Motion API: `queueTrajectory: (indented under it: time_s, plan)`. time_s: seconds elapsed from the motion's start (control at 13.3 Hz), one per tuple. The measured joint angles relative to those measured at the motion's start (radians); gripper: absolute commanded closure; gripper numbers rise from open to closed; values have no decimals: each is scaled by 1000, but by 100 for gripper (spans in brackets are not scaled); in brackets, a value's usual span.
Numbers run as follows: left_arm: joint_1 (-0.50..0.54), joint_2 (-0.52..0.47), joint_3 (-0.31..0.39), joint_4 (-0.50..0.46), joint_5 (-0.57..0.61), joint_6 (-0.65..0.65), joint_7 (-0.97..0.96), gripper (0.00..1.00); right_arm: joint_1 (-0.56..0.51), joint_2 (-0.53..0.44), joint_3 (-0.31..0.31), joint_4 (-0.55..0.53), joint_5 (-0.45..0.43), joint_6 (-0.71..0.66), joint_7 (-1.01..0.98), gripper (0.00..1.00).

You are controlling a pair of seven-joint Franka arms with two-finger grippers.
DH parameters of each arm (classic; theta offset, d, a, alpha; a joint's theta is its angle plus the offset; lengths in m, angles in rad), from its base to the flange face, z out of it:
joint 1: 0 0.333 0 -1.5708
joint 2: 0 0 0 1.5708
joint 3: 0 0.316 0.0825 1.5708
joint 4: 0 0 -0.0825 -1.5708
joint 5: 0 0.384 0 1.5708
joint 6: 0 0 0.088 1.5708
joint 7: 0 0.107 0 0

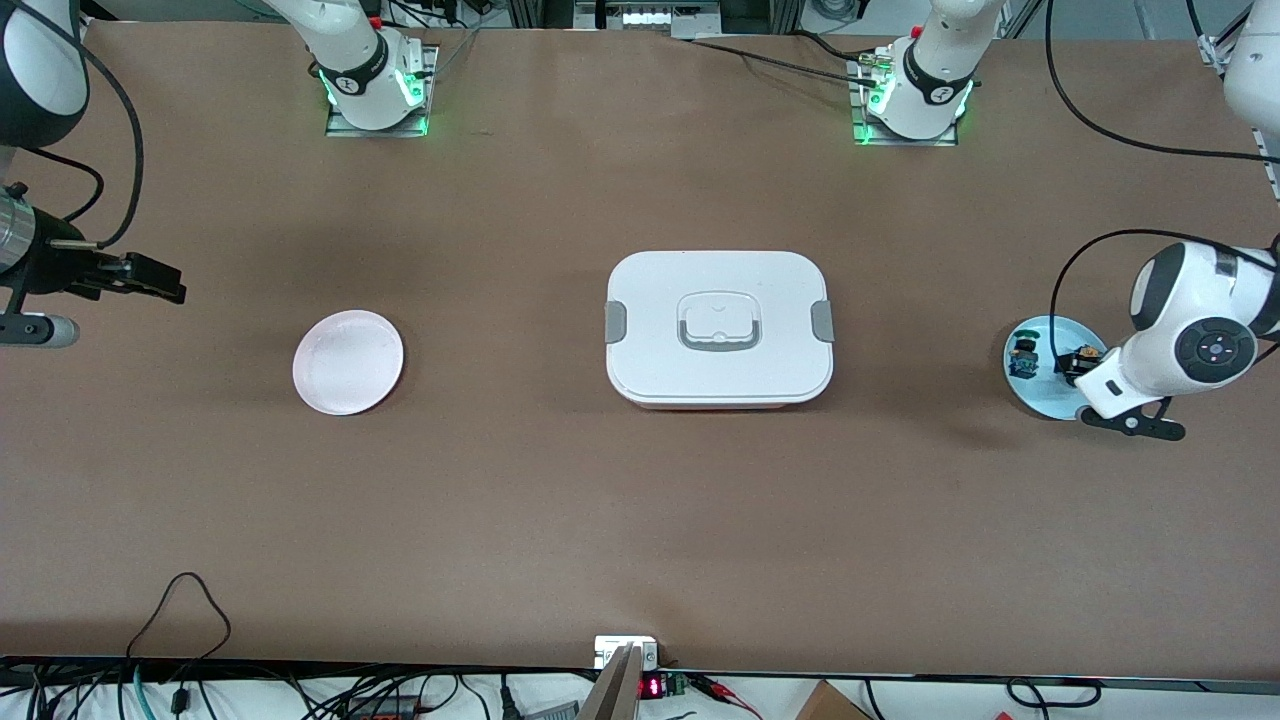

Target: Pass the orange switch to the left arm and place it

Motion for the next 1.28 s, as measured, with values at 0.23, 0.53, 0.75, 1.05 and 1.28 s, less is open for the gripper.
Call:
queueTrajectory:
  time_s: [0.23, 0.53, 0.75, 1.05, 1.28]
  plan:
    - [0, -47, -52, 115, -30, -136, 0, 0, -14, -11, -2, -49, 0, 65, 0, 0]
    - [0, -52, -190, 285, -100, -337, 16, 0, -18, -53, -1, -106, 0, 92, -11, 0]
    - [-116, -118, -168, 377, -159, -383, 70, 0, -18, -60, 1, -109, 0, 91, -33, 0]
    - [-438, -323, 219, 389, -517, -420, 104, 0, -17, -62, 4, -108, 0, 82, -33, 0]
    - [-600, -428, 485, 338, -709, -434, 127, 0, -17, -74, 8, -107, 0, 80, -33, 0]
